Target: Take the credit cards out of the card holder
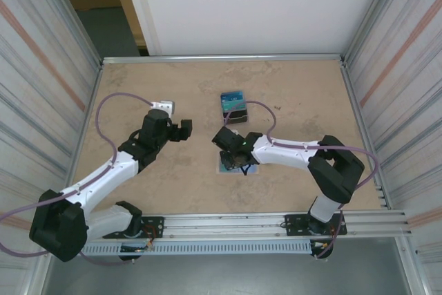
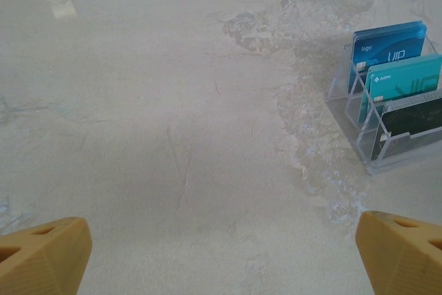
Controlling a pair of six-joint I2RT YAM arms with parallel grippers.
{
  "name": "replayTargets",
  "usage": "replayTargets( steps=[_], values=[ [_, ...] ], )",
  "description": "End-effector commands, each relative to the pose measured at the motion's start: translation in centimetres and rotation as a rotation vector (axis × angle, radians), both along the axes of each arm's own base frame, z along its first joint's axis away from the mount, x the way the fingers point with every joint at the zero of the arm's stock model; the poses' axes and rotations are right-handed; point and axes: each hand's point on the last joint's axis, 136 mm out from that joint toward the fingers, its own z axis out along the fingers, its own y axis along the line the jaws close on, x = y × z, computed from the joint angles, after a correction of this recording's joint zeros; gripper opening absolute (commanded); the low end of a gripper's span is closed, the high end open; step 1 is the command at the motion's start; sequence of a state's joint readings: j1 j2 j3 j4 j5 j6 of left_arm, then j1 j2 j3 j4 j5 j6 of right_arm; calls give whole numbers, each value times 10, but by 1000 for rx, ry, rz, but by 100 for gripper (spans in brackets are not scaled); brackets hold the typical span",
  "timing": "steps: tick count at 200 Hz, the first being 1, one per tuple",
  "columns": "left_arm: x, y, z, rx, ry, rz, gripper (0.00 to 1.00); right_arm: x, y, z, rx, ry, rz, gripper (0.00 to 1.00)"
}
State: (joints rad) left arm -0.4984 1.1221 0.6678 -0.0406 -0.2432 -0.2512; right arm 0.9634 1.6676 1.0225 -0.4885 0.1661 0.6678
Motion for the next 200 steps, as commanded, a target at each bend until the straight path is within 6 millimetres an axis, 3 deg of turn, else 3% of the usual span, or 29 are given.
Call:
replayTargets(
  steps=[1, 57, 104, 147, 180, 200],
  values=[
    [3, -1, 21, -21, -41, -3, 99, 1, -24, 4, -50, -14, -66, 26],
    [2, -4, 24, -5, -48, -11, 99, 1, -50, 8, -55, -32, -130, 33],
    [2, -5, 22, 9, -44, -9, 99, -3, -54, 4, -23, -24, -154, 34],
    [1, -3, 20, 24, -38, -2, 99, -3, -92, -2, -89, -23, -275, 33],
    [0, -1, 18, 28, -34, 9, 99, 0, -111, 18, -129, -85, -340, 33],
    [0, -1, 16, 22, -32, 12, 99, 2, -104, 35, -122, -131, -324, 33]
  ],
)
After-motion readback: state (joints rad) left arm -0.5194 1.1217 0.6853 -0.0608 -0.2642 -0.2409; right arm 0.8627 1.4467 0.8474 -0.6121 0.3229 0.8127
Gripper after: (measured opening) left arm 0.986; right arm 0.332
